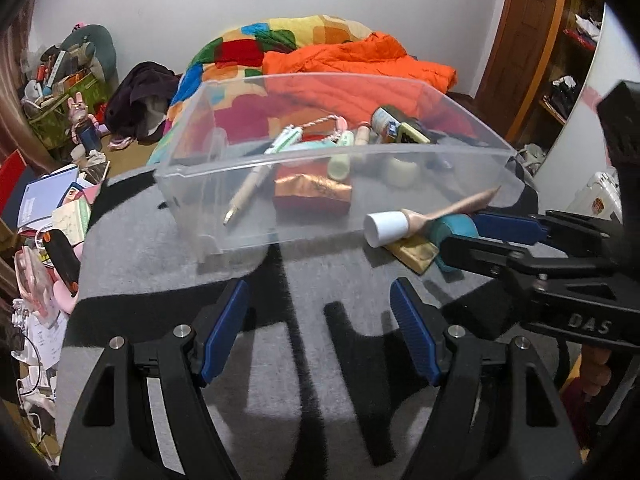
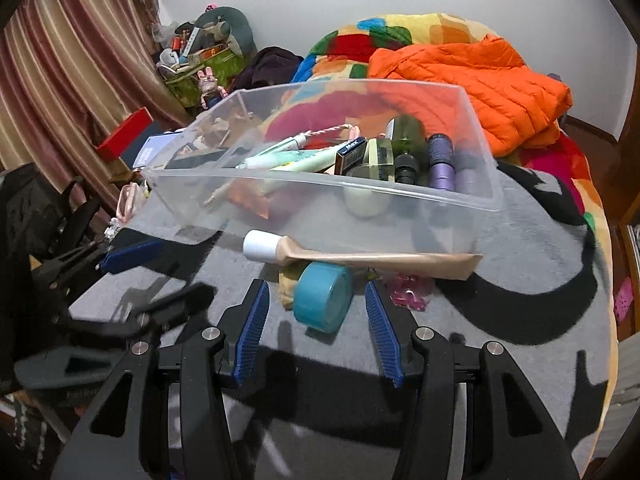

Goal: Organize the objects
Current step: 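Withdraw both open tools from the box toward the blanket, then grasp the teal tape roll with the right tool while the left tool grasps the small wooden block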

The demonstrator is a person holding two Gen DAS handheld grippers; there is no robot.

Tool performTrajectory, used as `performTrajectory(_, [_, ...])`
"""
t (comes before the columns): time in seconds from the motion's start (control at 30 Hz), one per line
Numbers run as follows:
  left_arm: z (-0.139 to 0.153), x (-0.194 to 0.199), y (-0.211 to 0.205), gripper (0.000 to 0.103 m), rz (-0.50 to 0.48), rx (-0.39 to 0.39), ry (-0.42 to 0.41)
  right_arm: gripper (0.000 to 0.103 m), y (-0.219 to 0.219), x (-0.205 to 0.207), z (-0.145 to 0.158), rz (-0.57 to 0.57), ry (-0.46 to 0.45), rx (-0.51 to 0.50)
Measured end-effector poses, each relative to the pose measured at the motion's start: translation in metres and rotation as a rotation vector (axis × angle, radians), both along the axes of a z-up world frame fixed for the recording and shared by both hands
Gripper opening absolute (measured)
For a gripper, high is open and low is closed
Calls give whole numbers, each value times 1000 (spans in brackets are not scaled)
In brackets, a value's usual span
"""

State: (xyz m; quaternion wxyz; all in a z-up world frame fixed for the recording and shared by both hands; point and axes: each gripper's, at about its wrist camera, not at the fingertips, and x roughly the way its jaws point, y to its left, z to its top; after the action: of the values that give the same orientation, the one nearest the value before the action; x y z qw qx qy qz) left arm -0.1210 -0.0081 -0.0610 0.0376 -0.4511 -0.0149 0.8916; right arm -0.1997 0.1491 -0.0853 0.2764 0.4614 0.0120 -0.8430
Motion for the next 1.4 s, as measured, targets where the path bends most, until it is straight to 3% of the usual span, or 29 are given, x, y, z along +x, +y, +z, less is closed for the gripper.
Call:
performTrajectory(0.27, [-6, -16, 29, 73, -61, -3, -38, 18, 20, 5, 2, -10, 19, -19])
performTrajectory(0.5, [-15, -38, 56, 73, -85, -42, -81, 16, 46, 12, 10, -45, 51, -51])
performTrajectory(0.7, [-23, -52, 65, 73, -45, -54, -99, 17, 68, 19, 17, -79, 70, -75])
performTrajectory(1.03, [-21, -33, 55, 23, -36, -33, -58, 17, 74, 22, 19, -80, 77, -97])
performTrajectory(1.4, [-16, 17, 27, 23, -22, -30, -34, 16, 60, 29, 23, -58, 81, -83])
